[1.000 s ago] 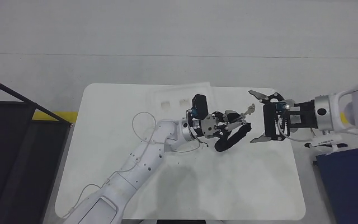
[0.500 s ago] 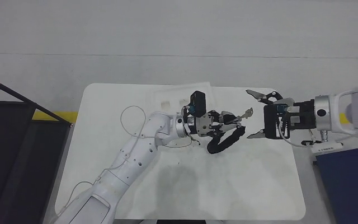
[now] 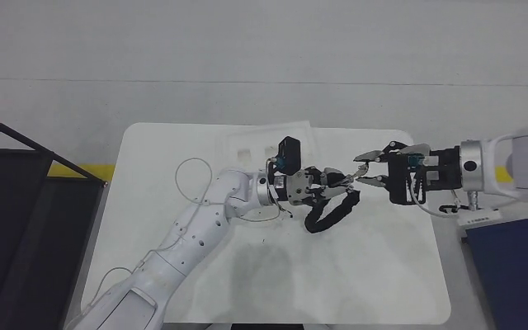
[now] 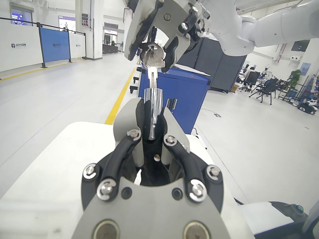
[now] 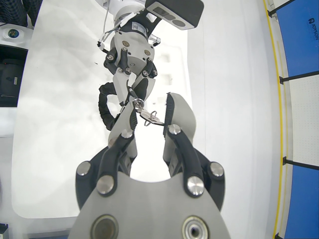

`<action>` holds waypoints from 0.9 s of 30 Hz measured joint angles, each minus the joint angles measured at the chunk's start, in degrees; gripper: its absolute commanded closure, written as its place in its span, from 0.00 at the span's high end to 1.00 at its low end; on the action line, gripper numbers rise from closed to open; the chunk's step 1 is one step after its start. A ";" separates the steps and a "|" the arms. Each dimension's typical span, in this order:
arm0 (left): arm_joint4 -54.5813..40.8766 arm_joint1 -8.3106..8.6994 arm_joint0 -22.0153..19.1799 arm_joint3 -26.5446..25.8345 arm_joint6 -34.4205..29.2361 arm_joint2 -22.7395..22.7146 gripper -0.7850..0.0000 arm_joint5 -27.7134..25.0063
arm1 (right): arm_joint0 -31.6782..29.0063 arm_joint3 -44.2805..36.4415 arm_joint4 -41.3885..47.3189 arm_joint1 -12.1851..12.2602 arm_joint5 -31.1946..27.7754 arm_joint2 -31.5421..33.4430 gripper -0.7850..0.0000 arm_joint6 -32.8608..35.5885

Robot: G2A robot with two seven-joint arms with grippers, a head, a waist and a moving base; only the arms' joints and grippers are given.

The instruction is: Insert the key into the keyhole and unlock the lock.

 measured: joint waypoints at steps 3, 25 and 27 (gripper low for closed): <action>0.14 0.06 0.08 -0.06 0.17 -0.20 0.00 0.00 | 0.17 0.26 0.73 0.15 0.00 -0.34 0.00 0.05; 3.87 -0.11 0.71 -0.63 2.45 -0.94 0.00 0.43 | 2.87 -0.06 42.66 0.44 24.12 -3.99 0.00 33.94; 4.09 -0.14 0.79 -0.65 2.59 -0.93 0.00 0.44 | 2.94 0.07 45.17 0.48 27.03 -3.59 0.00 35.36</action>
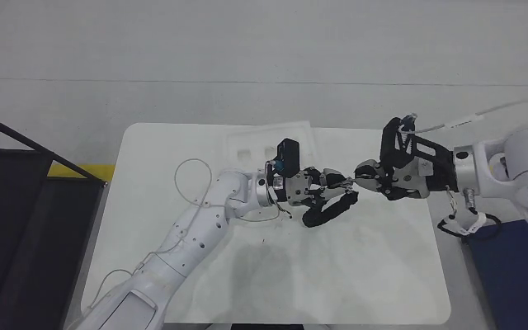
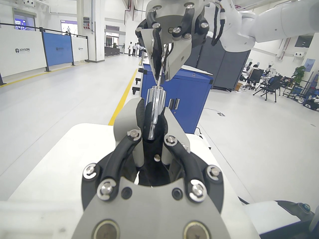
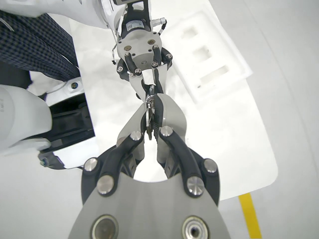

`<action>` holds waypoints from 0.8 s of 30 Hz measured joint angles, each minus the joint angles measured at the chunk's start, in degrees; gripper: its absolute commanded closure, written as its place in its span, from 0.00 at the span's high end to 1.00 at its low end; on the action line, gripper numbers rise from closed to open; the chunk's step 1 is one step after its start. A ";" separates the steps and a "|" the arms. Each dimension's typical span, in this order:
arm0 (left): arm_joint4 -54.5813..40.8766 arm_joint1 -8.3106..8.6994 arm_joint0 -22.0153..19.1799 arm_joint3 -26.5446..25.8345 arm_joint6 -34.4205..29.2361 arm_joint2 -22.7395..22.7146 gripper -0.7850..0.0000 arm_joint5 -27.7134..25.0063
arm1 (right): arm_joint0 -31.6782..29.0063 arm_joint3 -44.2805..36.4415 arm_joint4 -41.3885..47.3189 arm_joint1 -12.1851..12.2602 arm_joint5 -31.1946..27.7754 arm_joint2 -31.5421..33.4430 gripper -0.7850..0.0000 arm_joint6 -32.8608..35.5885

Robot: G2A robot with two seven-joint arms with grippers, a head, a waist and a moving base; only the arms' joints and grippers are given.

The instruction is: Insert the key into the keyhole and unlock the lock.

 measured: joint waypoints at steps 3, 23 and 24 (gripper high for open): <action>0.29 -0.08 0.24 -0.06 0.45 0.09 0.00 -0.01 | -0.29 0.10 2.06 0.21 5.02 0.77 0.00 1.94; 2.18 0.10 1.38 -0.15 2.09 -1.55 0.00 0.26 | -7.14 -1.85 6.15 1.84 13.26 7.28 1.00 -0.31; 2.02 0.12 1.52 -0.21 2.21 -1.73 0.00 0.38 | -7.51 -2.01 5.68 1.92 12.53 7.70 1.00 -1.13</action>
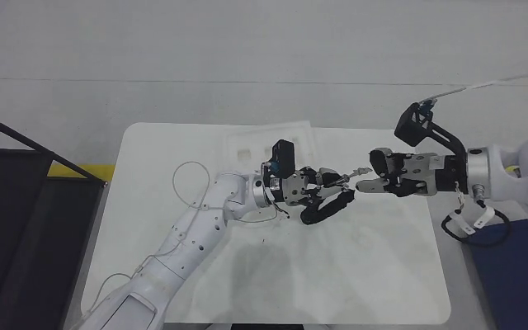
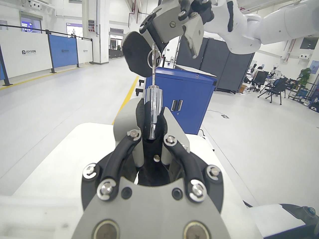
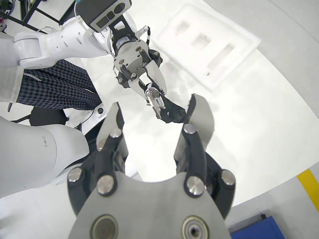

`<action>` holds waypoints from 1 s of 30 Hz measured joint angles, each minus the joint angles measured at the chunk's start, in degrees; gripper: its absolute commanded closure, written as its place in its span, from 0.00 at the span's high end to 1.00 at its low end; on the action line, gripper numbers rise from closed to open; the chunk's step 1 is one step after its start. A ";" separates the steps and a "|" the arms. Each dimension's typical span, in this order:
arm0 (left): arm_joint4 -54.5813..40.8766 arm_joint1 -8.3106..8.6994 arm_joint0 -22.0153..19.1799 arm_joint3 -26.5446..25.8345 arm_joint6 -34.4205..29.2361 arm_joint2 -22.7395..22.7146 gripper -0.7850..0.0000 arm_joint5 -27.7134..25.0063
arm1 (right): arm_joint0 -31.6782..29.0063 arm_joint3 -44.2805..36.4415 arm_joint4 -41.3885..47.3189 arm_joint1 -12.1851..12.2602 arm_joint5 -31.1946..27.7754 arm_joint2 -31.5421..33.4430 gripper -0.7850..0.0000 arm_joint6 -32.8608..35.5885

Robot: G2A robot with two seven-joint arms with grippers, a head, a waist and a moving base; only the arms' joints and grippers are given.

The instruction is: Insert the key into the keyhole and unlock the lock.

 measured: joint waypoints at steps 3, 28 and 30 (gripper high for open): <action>-0.91 0.03 0.54 -0.14 0.79 -0.59 0.00 0.65 | -1.93 -0.60 -3.69 0.27 -4.19 0.95 1.00 -3.23; -4.32 -1.01 0.24 -0.12 2.90 -0.40 0.00 1.15 | -27.72 -9.29 -24.08 3.94 1.99 9.80 0.00 -27.13; -4.85 -1.15 0.29 0.27 3.10 -0.17 0.00 0.82 | -28.85 -9.31 -24.90 4.08 2.76 10.48 0.00 -27.04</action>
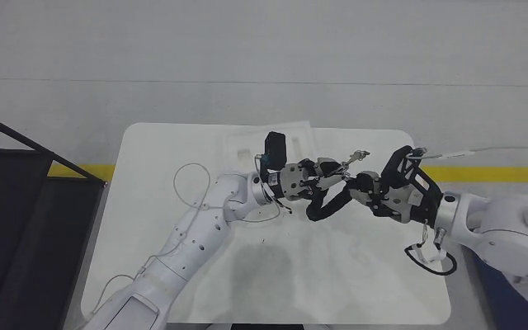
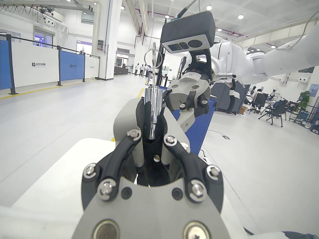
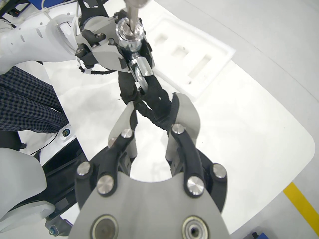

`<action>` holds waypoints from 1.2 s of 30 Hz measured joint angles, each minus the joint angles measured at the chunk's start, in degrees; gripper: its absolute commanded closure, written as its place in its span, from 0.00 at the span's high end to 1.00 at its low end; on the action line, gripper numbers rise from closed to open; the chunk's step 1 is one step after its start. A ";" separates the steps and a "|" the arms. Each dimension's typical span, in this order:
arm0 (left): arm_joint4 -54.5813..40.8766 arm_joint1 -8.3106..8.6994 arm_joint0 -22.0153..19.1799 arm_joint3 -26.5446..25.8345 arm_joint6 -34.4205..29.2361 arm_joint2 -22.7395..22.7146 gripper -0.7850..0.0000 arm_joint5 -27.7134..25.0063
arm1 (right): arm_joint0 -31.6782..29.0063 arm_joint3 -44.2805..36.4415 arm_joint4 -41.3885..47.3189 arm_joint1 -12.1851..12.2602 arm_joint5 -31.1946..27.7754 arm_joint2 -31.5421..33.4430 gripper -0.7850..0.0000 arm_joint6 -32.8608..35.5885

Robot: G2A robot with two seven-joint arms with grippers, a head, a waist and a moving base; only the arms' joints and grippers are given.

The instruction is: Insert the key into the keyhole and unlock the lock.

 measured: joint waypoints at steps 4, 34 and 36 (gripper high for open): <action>-1.13 -0.30 0.01 1.00 0.16 0.36 0.00 -0.35 | -2.59 -0.33 -0.65 0.28 2.15 1.82 0.00 -0.30; 15.52 6.34 9.63 -8.74 -28.41 -9.44 0.00 -1.64 | -13.82 -0.26 -4.30 1.30 -6.91 9.86 0.00 16.78; 16.02 6.69 10.28 -9.50 -30.58 -9.18 0.00 -1.64 | -13.87 -0.19 -4.82 1.13 -6.63 9.61 0.00 17.15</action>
